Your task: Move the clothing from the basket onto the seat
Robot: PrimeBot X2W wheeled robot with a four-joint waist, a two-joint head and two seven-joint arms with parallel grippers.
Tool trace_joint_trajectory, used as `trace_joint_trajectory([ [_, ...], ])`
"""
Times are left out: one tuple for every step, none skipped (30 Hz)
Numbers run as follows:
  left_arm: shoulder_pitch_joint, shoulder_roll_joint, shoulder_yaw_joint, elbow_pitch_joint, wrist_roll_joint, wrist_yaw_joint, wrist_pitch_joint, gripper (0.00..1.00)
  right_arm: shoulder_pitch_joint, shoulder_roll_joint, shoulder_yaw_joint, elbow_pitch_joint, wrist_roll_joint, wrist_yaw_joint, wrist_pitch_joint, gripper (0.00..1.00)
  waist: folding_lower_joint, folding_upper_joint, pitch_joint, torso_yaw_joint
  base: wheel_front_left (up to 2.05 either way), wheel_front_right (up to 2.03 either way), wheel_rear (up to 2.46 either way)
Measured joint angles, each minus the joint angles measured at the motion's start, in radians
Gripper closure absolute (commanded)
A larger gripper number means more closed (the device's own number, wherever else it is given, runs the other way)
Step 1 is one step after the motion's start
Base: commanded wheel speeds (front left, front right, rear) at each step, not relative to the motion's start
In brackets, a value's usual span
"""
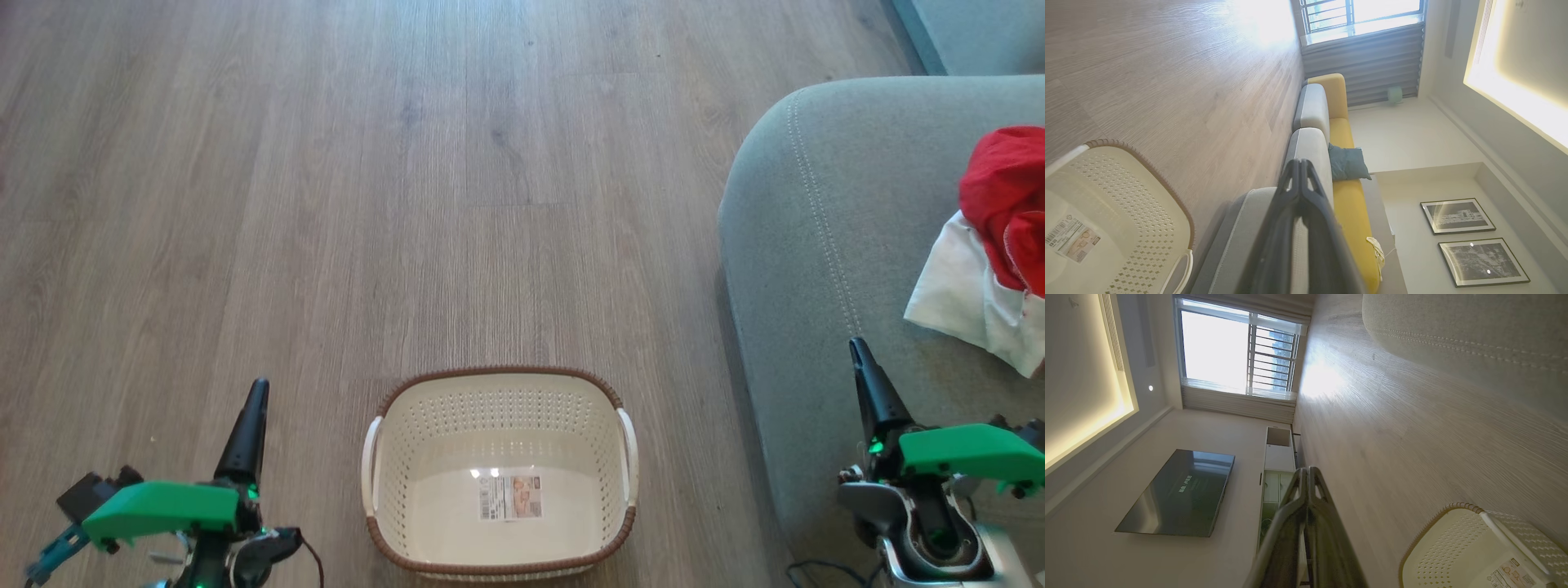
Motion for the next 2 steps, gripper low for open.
trace_joint_trajectory([
  [0.000,0.000,0.001,0.000,-0.020,0.000,0.006,1.00,0.000,0.000,-0.005,-0.003,0.020,0.000,0.006,1.00,0.0000,0.0000,-0.001,-0.002,0.00,0.00,0.00],
  [0.000,0.000,0.001,0.000,-0.020,0.000,0.006,1.00,0.000,0.000,-0.005,-0.003,0.020,0.000,0.006,1.00,0.0000,0.0000,-0.001,-0.002,0.00,0.00,0.00],
])
